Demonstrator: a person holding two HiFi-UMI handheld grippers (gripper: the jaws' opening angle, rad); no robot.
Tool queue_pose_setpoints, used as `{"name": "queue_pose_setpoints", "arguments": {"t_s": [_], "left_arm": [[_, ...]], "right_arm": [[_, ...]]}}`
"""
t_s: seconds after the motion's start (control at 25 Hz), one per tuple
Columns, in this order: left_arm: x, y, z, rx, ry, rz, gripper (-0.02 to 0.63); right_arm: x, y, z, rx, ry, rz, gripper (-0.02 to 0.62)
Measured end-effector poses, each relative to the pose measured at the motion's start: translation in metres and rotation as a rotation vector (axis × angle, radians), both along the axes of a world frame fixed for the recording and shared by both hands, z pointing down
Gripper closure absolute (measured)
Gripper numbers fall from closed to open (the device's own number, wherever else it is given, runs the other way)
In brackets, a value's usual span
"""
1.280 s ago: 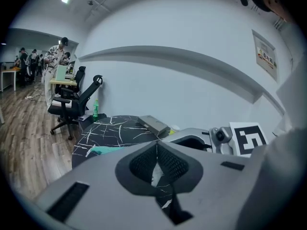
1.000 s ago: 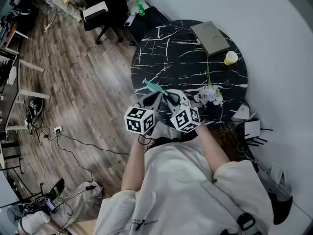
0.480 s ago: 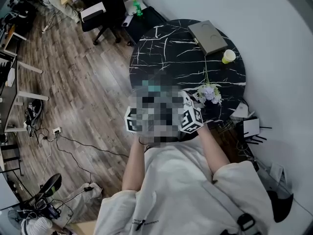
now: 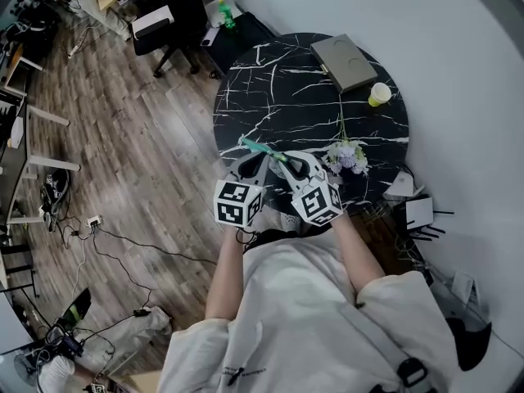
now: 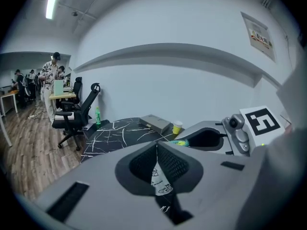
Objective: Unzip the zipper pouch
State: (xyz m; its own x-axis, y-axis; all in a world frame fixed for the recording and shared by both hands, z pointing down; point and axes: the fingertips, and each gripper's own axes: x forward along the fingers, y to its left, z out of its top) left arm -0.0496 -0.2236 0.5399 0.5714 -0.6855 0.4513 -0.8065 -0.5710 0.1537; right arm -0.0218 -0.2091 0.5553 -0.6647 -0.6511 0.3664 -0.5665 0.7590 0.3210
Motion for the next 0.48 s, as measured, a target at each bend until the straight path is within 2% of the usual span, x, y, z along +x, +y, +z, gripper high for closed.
{"name": "queue_pose_setpoints", "arguments": {"t_s": [0.48], "left_arm": [[-0.0055, -0.0067, 0.0033, 0.011, -0.046, -0.019, 0.581]], "right_arm": [[0.0050, -0.0001, -0.0037, -0.012, -0.028, 0.008, 0.543]]}}
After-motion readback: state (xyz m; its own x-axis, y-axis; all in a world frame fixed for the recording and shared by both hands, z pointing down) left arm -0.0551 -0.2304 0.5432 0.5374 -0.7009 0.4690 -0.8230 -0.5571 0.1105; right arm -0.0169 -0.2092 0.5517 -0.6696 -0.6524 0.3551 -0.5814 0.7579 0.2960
